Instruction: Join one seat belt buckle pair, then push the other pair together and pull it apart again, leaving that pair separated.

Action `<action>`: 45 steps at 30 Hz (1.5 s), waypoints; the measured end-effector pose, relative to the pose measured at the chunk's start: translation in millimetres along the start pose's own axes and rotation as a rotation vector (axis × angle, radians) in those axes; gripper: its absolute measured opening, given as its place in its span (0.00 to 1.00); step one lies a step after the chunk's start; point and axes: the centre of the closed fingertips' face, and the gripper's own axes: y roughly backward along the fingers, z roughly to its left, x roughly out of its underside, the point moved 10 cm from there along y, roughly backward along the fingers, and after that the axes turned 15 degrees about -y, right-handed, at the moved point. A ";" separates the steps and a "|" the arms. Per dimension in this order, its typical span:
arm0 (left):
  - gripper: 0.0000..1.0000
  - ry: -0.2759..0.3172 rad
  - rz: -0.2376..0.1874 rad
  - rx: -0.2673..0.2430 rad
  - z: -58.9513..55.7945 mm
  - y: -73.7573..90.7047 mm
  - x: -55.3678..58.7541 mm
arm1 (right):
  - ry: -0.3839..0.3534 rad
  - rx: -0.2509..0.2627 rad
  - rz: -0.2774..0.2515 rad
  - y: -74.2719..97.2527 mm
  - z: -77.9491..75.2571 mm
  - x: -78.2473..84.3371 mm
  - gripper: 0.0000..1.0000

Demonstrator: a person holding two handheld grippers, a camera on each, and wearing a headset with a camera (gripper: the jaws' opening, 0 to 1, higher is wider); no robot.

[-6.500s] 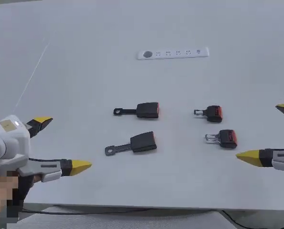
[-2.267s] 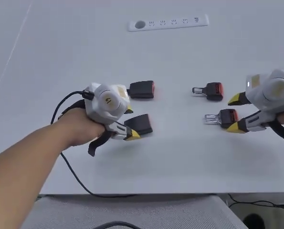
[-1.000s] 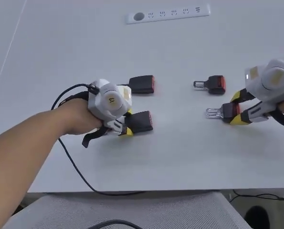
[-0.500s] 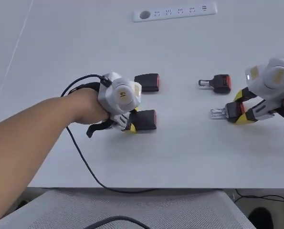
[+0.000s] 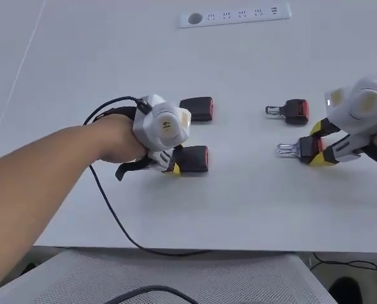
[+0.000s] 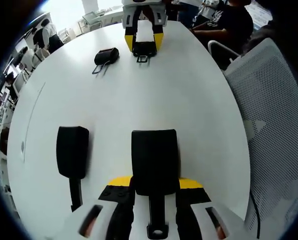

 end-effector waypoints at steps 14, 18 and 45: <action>0.32 0.003 0.004 -0.001 -0.1 -0.5 1.1 | 0.016 -0.011 -0.044 -16.4 16.8 -27.9 0.34; 0.32 -0.006 0.013 0.002 -0.3 -0.6 0.3 | 0.009 -0.010 -0.066 -22.0 20.6 -38.3 0.34; 0.32 -0.003 0.036 0.004 1.2 2.1 -3.1 | 0.056 -0.012 -0.113 -55.6 53.9 -101.4 0.35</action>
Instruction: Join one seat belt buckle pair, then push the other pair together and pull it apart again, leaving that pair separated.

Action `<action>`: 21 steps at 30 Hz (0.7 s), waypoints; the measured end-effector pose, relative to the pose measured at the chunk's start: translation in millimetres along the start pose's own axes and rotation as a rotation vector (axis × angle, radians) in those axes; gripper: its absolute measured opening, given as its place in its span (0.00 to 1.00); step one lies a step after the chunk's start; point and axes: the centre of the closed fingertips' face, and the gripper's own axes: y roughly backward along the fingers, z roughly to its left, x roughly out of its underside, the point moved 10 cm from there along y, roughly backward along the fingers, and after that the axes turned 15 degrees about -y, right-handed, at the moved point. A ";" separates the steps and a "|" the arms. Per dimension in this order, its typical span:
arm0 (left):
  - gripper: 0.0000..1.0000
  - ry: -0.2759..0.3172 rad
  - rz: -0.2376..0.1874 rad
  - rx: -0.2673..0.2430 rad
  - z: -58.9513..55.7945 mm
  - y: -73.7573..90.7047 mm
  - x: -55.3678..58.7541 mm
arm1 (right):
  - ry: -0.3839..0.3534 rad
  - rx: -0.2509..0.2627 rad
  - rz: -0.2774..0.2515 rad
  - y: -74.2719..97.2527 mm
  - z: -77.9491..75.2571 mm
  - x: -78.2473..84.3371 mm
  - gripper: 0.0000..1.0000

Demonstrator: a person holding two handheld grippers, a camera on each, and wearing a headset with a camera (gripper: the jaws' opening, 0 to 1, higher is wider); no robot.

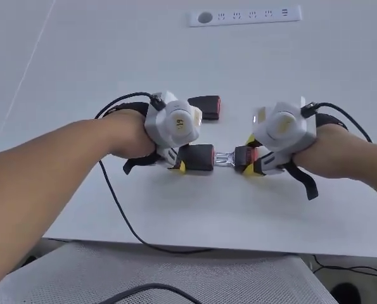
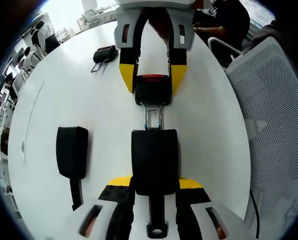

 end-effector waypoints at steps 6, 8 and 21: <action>0.32 -0.005 0.007 0.004 1.1 0.0 -0.7 | -0.007 0.008 0.011 0.5 0.2 -1.2 0.34; 0.32 -0.006 0.011 0.004 0.8 0.4 -1.9 | 0.011 0.010 0.009 1.0 2.0 -1.9 0.34; 0.32 0.007 0.013 -0.008 -0.2 0.9 -4.9 | -0.017 0.000 -0.049 -8.8 -3.3 -5.6 0.33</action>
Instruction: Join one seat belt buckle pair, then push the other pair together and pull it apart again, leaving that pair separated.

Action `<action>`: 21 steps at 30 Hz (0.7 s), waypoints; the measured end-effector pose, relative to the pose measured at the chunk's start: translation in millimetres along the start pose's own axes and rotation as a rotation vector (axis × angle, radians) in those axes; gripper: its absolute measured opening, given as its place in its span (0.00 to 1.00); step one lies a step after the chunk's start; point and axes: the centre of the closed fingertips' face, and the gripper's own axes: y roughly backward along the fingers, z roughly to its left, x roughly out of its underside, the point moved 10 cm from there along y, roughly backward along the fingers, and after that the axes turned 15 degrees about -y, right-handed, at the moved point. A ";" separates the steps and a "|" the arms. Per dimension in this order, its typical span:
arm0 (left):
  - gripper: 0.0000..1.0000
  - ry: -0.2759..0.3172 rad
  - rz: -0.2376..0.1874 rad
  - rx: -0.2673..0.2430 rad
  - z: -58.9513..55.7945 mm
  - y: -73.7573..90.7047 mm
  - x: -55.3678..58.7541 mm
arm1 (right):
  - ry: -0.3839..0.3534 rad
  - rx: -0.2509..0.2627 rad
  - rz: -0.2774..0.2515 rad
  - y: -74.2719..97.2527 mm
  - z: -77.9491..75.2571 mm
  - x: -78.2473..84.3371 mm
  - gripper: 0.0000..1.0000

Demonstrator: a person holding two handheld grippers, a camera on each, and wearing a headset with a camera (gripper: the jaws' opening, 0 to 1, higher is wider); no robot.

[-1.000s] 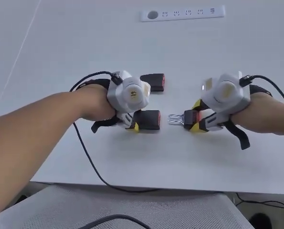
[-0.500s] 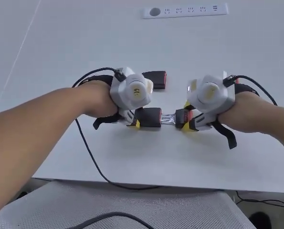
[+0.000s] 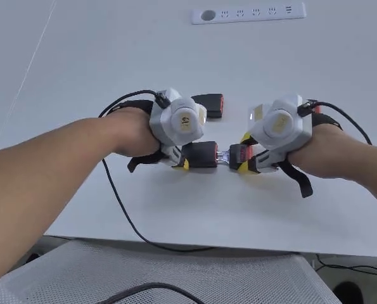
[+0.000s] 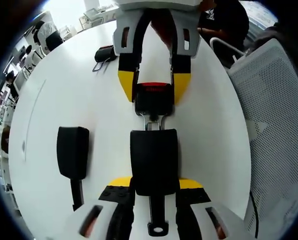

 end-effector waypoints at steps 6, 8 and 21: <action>0.31 -0.035 0.010 0.011 0.9 0.0 -1.7 | 0.012 0.000 0.016 0.3 2.2 -3.0 0.32; 0.31 -0.033 0.003 0.010 0.9 -0.1 -0.5 | 0.003 -0.006 0.011 -0.2 2.1 -3.2 0.32; 0.30 -0.061 0.009 0.014 1.7 -4.7 2.0 | 0.021 -0.017 -0.023 -10.9 0.8 -16.6 0.31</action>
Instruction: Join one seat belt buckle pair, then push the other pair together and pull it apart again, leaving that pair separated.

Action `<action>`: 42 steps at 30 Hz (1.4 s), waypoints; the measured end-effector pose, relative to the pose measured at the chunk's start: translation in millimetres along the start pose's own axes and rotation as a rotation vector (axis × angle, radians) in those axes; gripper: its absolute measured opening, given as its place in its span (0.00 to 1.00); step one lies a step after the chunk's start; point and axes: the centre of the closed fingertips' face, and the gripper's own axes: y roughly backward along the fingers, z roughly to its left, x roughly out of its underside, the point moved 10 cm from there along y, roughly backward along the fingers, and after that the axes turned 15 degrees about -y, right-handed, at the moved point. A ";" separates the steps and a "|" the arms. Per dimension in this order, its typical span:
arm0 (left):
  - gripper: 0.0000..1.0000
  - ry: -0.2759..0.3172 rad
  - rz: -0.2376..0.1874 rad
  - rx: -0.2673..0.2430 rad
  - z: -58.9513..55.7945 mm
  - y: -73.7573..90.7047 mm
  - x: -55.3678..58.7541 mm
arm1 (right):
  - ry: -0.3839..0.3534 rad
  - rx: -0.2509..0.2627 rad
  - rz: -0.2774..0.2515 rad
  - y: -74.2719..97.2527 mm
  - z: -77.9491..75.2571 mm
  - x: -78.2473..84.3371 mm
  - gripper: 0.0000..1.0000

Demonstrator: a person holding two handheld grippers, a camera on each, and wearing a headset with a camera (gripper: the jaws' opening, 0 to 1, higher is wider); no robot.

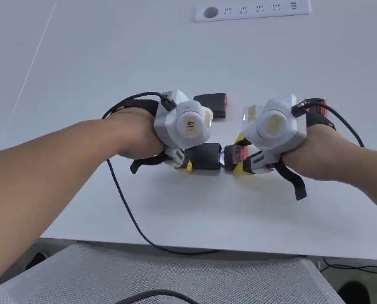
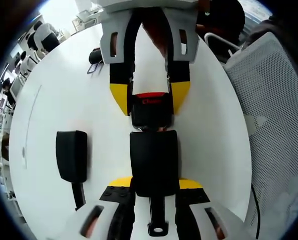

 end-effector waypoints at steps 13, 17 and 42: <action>0.30 0.034 -0.012 0.003 0.7 0.1 1.9 | 0.013 0.015 0.045 -0.2 3.3 2.1 0.31; 0.29 0.031 -0.017 0.003 0.6 0.5 3.6 | 0.011 0.011 0.058 0.9 3.6 2.1 0.30; 0.30 0.046 -0.032 -0.008 -1.5 3.9 4.5 | -0.024 0.003 0.035 -0.5 2.7 4.2 0.33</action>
